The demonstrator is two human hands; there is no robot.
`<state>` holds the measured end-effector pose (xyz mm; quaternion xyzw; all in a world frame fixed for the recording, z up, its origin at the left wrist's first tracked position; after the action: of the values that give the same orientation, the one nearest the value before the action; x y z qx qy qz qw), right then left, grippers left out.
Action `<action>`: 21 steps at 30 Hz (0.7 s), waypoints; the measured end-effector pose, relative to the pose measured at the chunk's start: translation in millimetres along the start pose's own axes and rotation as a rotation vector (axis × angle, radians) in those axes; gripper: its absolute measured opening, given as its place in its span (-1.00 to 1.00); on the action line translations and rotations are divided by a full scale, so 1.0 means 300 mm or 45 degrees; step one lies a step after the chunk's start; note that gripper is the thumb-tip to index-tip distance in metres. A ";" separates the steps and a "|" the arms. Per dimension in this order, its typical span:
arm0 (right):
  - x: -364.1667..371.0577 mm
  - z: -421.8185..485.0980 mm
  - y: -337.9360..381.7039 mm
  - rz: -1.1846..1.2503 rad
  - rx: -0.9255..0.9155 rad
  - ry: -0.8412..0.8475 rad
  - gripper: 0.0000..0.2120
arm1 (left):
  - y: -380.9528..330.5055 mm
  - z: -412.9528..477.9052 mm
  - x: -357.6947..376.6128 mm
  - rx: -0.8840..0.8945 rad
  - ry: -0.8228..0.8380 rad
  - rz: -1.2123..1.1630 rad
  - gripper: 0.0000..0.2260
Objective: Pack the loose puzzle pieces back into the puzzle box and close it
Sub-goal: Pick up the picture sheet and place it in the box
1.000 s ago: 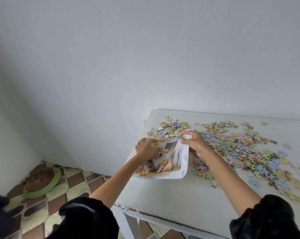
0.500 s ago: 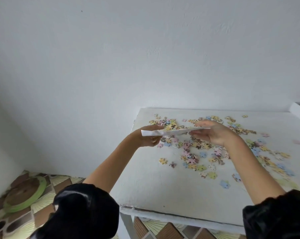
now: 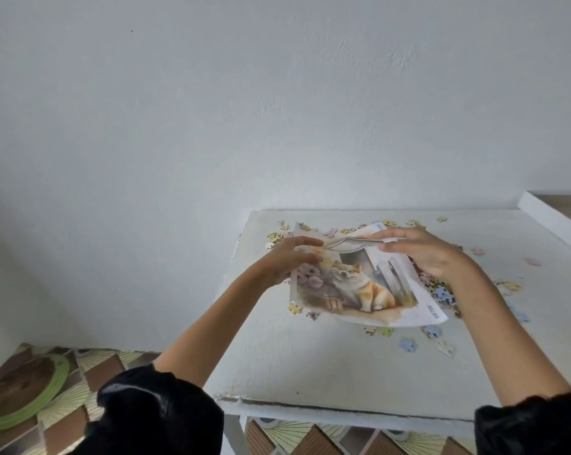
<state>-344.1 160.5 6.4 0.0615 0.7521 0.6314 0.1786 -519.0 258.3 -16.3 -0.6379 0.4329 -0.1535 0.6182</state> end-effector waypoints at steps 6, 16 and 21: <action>-0.074 -0.060 0.043 -0.066 -0.283 -0.170 -0.63 | -0.093 0.015 0.047 0.253 -0.174 0.275 -0.60; -0.241 -0.136 0.015 -0.191 -0.530 -0.398 -0.55 | -0.220 0.061 0.225 0.524 -0.401 0.549 -0.53; -0.360 -0.166 -0.004 -0.289 -0.671 -0.491 -0.55 | -0.293 0.087 0.341 0.676 -0.526 0.590 -0.49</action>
<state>-260.9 79.7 32.7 0.0476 0.5175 0.7568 0.3964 -408.9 187.4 25.0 -0.3593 0.3773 0.0146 0.8535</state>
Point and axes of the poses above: each hand's wrist, its own z-axis towards the middle knuckle, its own x-axis out of the palm, y = z × x, the point moved 10 cm from there along z, towards the middle knuckle, and after that the axes turned 10 degrees about z, right-handed, at the moved point
